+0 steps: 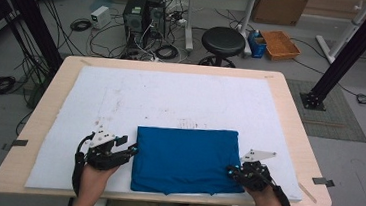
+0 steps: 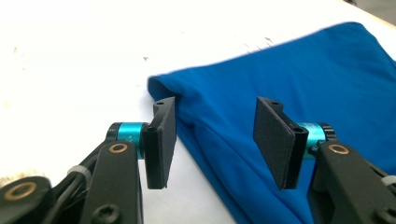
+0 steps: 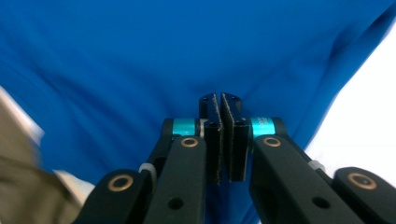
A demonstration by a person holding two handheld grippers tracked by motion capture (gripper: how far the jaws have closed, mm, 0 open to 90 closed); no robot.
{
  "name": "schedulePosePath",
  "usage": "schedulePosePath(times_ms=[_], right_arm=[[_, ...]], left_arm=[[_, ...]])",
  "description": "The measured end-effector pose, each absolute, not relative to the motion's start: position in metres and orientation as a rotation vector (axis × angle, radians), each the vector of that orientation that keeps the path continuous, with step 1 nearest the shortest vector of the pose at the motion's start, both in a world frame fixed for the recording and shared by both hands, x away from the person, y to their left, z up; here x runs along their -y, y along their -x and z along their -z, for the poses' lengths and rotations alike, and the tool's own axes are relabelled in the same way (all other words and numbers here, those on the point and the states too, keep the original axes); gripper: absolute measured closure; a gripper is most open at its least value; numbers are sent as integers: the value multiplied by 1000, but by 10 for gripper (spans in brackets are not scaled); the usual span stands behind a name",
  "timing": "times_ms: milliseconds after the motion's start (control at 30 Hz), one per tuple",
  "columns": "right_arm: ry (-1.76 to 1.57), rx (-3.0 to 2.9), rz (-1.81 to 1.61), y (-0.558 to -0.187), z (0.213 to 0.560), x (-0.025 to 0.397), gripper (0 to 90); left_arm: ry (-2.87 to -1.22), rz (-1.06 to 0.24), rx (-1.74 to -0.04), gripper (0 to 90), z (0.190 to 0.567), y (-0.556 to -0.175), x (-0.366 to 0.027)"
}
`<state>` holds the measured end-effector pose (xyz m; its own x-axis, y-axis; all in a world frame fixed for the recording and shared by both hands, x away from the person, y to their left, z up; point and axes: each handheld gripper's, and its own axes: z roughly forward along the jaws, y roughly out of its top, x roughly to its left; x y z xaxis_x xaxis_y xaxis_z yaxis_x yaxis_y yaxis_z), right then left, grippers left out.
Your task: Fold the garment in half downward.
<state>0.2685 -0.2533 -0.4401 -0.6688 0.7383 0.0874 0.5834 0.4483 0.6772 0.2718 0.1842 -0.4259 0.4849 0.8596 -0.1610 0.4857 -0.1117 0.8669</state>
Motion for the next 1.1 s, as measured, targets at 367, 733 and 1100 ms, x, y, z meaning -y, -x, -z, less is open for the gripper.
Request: schedulePosePath(times_ms=[367, 733, 1100], right_arm=[[-1249, -2243, -1197, -285, 421, 275, 472], [-1443, -2164, -992, -377, 447, 268, 771], [-1382, -2072, -1097, -380, 441, 280, 881]], left_arm=[[-1737, -507, -1201, 473, 423, -320, -174], [-1862, -436, -1311, 705, 451, -357, -175], [-1642, -384, -1286, 877, 444, -370, -184]])
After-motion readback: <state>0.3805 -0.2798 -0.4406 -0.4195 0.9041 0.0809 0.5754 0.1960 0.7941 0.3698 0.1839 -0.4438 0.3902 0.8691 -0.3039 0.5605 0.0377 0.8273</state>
